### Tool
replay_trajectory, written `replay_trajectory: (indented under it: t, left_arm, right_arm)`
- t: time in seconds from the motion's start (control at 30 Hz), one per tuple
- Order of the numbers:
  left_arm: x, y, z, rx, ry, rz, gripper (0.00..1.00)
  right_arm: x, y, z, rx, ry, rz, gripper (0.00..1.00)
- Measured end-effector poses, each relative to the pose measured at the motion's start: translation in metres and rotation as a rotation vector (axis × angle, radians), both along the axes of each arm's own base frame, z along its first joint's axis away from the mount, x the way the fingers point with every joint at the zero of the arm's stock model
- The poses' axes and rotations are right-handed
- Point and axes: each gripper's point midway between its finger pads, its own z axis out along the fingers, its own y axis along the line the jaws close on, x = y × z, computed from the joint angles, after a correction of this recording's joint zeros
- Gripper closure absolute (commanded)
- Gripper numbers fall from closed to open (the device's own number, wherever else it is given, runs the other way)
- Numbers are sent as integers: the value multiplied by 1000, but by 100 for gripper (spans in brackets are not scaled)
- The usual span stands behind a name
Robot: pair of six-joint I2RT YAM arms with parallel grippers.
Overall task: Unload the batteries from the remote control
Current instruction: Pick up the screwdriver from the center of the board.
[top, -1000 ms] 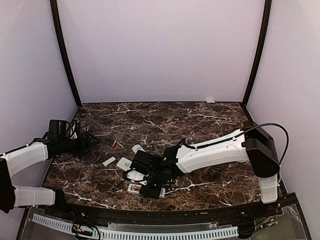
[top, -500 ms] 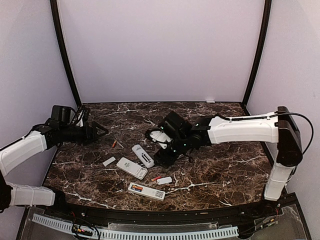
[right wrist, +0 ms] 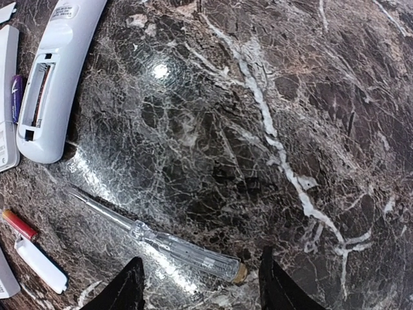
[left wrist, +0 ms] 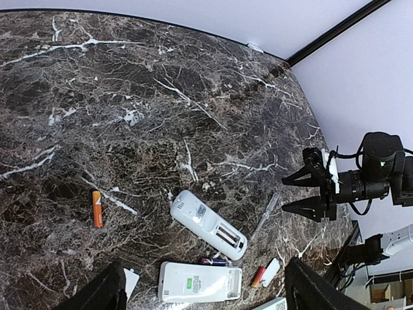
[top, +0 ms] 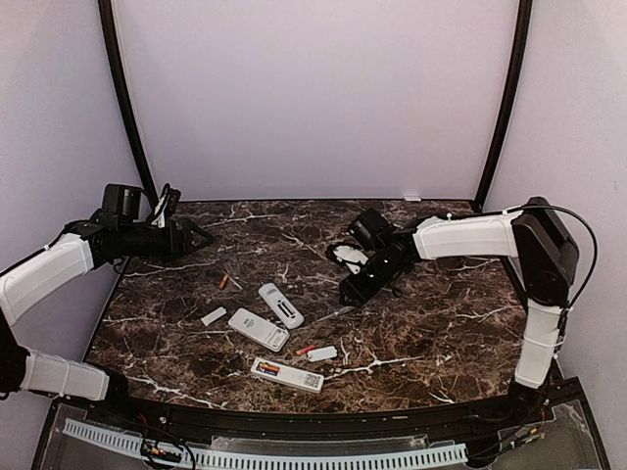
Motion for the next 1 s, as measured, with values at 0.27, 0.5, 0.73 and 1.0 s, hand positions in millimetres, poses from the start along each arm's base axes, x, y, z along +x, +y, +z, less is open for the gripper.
replay_trajectory:
  t: [0.27, 0.5, 0.73, 1.0]
  left_arm:
    - [2, 8, -10, 42, 7, 33, 16]
    - [3, 17, -5, 98, -43, 57, 16]
    - [3, 23, -7, 142, -58, 68, 16]
    - [3, 24, -7, 147, -59, 67, 16]
  right_arm:
    - [2, 3, -16, -22, 12, 78, 42]
    - [-1, 2, -29, -47, 27, 98, 42]
    - [-18, 10, -36, -71, 5, 131, 53]
    - [-44, 19, -36, -123, -87, 158, 80]
